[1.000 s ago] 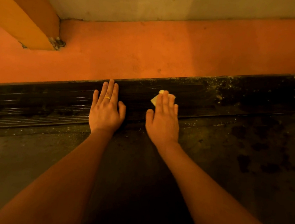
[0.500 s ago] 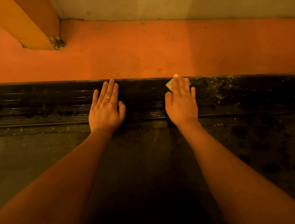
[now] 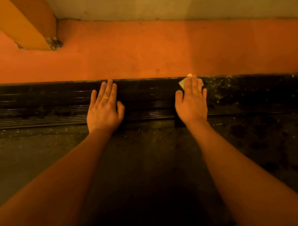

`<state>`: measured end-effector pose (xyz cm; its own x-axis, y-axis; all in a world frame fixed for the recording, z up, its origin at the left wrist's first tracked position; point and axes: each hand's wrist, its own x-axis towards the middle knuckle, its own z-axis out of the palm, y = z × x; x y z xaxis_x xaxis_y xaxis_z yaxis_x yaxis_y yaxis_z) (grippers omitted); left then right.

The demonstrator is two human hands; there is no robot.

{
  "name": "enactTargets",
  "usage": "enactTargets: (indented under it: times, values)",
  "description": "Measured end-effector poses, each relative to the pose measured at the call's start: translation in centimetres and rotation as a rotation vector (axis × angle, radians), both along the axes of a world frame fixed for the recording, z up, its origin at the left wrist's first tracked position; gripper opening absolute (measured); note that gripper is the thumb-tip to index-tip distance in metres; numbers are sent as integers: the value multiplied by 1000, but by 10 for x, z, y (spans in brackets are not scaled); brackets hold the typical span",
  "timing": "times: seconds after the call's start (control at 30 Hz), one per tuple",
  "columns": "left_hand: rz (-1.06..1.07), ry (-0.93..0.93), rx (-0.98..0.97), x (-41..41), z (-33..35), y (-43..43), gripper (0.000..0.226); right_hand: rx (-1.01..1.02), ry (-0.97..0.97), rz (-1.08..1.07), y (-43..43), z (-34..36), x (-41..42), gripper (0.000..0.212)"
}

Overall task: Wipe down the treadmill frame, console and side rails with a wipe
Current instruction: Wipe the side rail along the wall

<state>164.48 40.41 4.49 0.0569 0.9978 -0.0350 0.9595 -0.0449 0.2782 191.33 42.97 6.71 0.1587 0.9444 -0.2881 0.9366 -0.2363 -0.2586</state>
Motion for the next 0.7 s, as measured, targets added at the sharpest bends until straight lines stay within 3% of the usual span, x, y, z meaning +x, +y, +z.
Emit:
enactTargets:
  times: [0.2,0.47,0.6,0.7]
  values:
    - [-12,5,-30,0,3,0,64,-43,41,12,0,1,2,67]
    - [54,55,-173,33,22,6,58,-173,-31,430,-14,18,52,69]
    - [-51,-1,-160,92,20,10,57,-242,-39,668,-35,28,92,71]
    - [-185,-7,-124,137,14,12,58,-262,-58,713,-43,27,114,71]
